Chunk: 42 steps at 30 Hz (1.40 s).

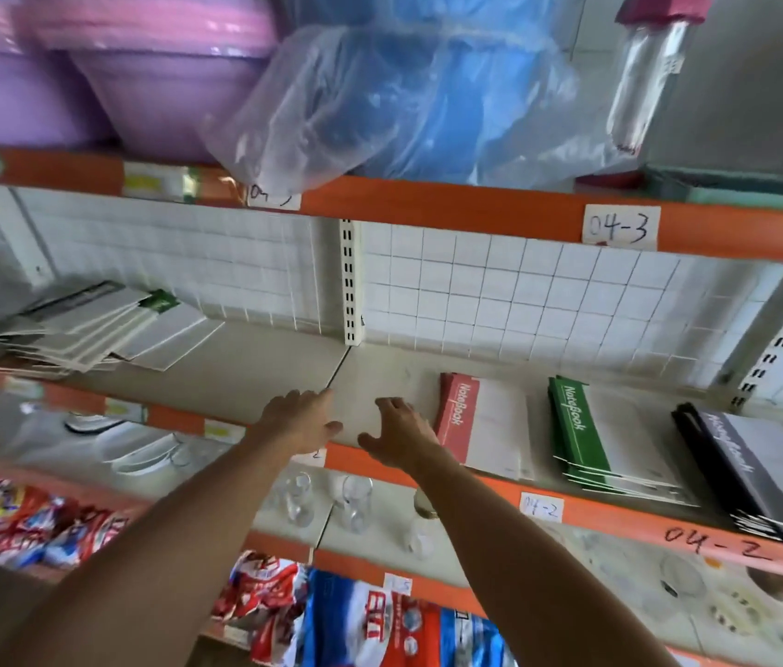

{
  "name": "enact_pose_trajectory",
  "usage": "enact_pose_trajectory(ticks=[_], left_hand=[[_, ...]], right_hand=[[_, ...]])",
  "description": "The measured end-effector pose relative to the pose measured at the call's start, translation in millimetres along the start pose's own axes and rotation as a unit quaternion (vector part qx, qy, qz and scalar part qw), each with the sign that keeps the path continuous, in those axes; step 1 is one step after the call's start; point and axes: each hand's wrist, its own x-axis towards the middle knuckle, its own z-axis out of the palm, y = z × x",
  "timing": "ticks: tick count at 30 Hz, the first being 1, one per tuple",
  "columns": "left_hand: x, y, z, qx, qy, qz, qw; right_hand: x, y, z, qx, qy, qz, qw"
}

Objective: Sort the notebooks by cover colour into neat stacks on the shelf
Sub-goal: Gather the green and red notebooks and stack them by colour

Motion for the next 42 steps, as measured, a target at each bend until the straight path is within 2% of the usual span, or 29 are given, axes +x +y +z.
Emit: enact_pose_trajectory(ticks=[9,18,22,27,30,34,39,42], left_hand=[[44,-143,15,0.006,0.005,-0.055,0.998],[120,-305,8,0.025,0.014,-0.092,0.995],[146,-366,9,0.034,0.005,-0.111,0.993],[164,-412,33,0.073,-0.003,-0.109,0.991],[172,-415,41,0.091,0.041,-0.075,0.992],[177,-398,40,0.019,0.13,-0.016,0.991],[183,-355,46,-0.074,0.145,0.11,0.98],[187,-343,50,-0.077,0.123,0.081,0.986]], right_hand=[[106,-94,53,-0.025,-0.041,-0.037,0.998],[240,-221,112,0.042,-0.042,-0.073,0.996],[279,-269,137,0.025,-0.052,-0.126,0.99],[312,-291,172,-0.057,-0.11,-0.186,0.975],[315,-281,173,-0.073,-0.07,-0.15,0.984],[312,-248,156,-0.072,0.018,-0.038,0.997],[282,-214,143,-0.118,0.058,0.117,0.984],[268,-210,132,-0.113,0.067,0.178,0.975]])
